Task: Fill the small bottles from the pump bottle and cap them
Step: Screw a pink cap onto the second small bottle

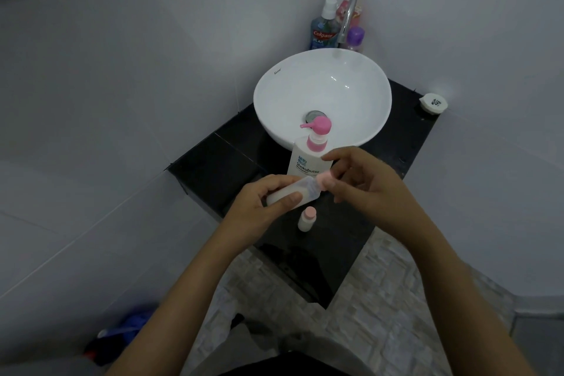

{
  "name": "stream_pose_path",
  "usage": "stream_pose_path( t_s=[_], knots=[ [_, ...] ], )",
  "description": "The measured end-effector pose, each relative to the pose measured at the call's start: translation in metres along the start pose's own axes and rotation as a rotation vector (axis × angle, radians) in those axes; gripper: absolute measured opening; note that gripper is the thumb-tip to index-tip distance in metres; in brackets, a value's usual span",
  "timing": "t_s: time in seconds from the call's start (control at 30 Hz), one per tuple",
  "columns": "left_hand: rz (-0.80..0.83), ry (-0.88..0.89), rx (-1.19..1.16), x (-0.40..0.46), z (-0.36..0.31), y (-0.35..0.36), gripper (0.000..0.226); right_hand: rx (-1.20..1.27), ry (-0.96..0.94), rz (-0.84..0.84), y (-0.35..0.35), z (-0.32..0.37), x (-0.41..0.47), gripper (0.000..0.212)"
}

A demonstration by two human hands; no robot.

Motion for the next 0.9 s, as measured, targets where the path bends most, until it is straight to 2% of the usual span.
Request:
stream_pose_path(
  t_s=[0.07, 0.13, 0.27, 0.33, 0.47, 0.53, 0.63, 0.8, 0.87, 0.9],
  knots=[
    [-0.011, -0.007, -0.014, 0.000, 0.000, -0.001, 0.027, -0.016, -0.025, 0.023, 0.000, -0.001, -0.002, 0.022],
    [-0.024, -0.011, -0.021, -0.001, 0.001, -0.001, 0.027, -0.012, -0.017, -0.041, 0.005, -0.003, -0.002, 0.014],
    [-0.033, -0.013, -0.016, -0.003, 0.001, -0.001, 0.026, -0.021, 0.031, -0.152, 0.010, -0.006, -0.001, 0.025],
    [-0.041, -0.016, -0.019, -0.004, 0.001, -0.001, 0.025, 0.037, 0.023, -0.113, 0.008, -0.005, -0.003, 0.021],
    [-0.053, -0.017, -0.020, -0.007, 0.001, -0.003, 0.023, 0.078, 0.007, 0.003, 0.006, -0.005, -0.006, 0.026],
    [-0.063, -0.014, -0.018, -0.008, 0.001, -0.003, 0.023, 0.031, 0.015, -0.017, 0.010, -0.007, -0.005, 0.018],
    [-0.070, -0.017, -0.009, -0.010, 0.002, -0.005, 0.022, -0.007, 0.032, -0.070, 0.014, -0.008, -0.003, 0.021],
    [-0.075, -0.022, -0.007, -0.011, 0.002, -0.007, 0.022, 0.023, -0.007, 0.031, 0.012, -0.006, -0.003, 0.023],
    [-0.067, -0.022, -0.005, -0.010, 0.002, -0.004, 0.023, 0.018, 0.011, -0.018, 0.014, -0.008, -0.003, 0.013],
    [-0.063, -0.024, -0.006, -0.010, 0.002, -0.004, 0.024, 0.015, 0.023, -0.054, 0.015, -0.008, -0.003, 0.016]
  ],
)
Point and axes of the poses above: each hand's wrist, its own x-axis towards the middle knuckle, its own y-axis out of the palm, z = x × y, the point moved 2 cm from there along x, towards the middle knuckle, and after that the axes turned 13 degrees about x, right-handed, at the moved point
